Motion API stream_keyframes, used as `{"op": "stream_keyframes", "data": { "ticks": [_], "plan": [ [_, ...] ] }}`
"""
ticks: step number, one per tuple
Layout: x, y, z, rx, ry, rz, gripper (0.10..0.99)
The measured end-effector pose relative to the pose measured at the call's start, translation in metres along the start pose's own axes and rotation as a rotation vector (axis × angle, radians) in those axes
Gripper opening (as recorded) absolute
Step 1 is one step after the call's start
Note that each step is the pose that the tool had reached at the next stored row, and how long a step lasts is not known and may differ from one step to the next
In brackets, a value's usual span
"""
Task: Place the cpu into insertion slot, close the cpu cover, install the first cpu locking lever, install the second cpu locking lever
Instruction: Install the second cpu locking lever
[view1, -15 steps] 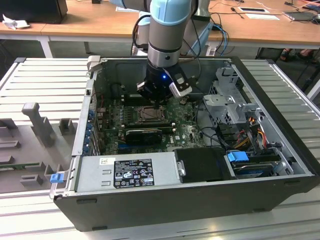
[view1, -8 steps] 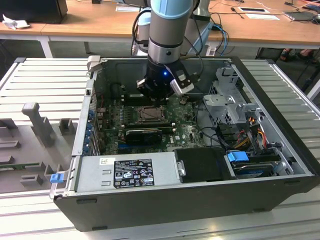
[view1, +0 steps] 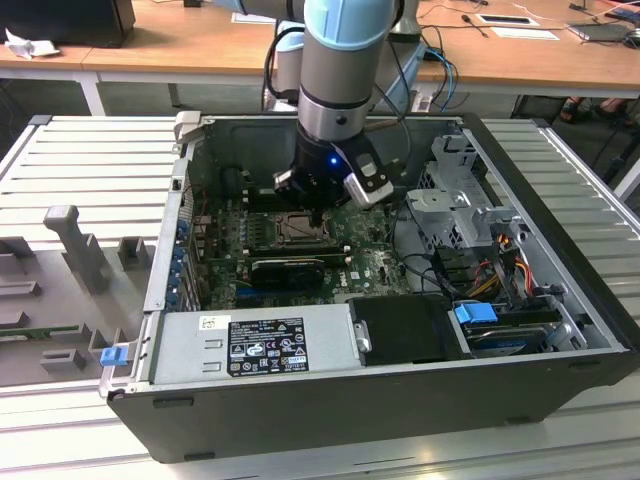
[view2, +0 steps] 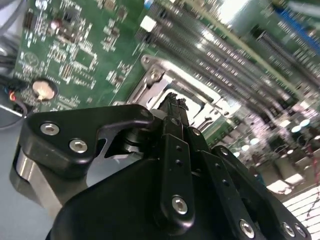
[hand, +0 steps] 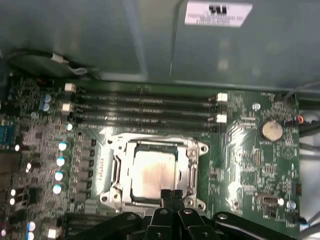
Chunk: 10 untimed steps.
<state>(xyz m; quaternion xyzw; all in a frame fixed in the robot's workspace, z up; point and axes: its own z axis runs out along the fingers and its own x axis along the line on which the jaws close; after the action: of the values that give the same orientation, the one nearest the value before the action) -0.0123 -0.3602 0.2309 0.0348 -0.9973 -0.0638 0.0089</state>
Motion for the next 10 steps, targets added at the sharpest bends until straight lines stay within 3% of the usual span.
{"op": "stream_keyframes", "data": {
  "ticks": [4, 6, 9, 10],
  "plan": [
    [0.0008, -0.0121, -0.0004, -0.002, 0.0087, 0.001, 0.106],
    [0.0013, -0.0188, -0.0011, -0.013, 0.0082, 0.001, 0.106],
    [0.0046, -0.0202, -0.0013, -0.044, 0.0062, 0.0, 0.106],
    [0.0056, -0.0225, -0.0015, -0.047, 0.0058, 0.0, 0.106]
  ]
}}
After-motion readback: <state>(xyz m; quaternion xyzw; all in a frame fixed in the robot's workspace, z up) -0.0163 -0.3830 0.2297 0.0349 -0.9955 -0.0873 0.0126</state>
